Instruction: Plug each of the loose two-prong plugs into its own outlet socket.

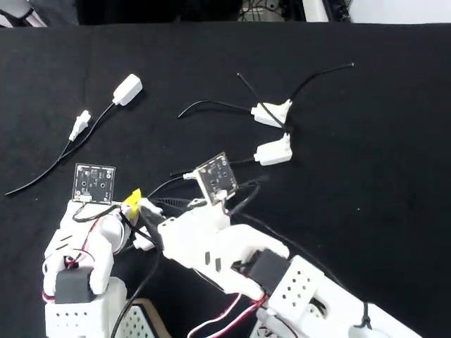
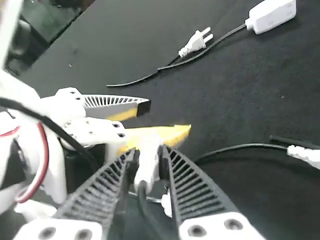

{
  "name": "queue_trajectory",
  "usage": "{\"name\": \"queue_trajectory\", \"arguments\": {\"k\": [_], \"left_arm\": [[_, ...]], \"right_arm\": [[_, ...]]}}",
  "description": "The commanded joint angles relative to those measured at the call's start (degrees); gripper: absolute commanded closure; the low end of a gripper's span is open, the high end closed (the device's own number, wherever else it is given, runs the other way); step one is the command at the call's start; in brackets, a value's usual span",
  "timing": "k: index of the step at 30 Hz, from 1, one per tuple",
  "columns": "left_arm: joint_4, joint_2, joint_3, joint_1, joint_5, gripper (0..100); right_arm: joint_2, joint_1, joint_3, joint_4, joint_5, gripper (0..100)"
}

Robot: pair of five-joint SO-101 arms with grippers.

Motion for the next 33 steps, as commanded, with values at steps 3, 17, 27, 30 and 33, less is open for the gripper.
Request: {"name": "queue_trajectory", "arguments": {"k": [3, 17, 27, 30, 33], "left_arm": [[4.7, -0.5, -1.3, 0.1, -6.8, 75], [4.4, -0.5, 7.3, -26.2, -24.4, 75], [1.7, -0.5, 12.3, -26.2, -21.7, 75], [1.6, -0.5, 12.3, -26.2, -21.5, 75], [1.6, -0.5, 12.3, -26.2, -21.5, 75]], "right_arm": [[9.1, 4.1, -9.6, 8.6, 4.0, 98.6], [35.7, 5.1, -20.9, 11.6, 5.9, 98.6], [47.8, 5.1, -29.3, 16.6, 5.7, 98.6], [47.6, 5.1, -29.5, 16.7, 5.7, 98.6], [46.8, 5.0, -29.7, 18.9, 5.7, 98.6]]}}
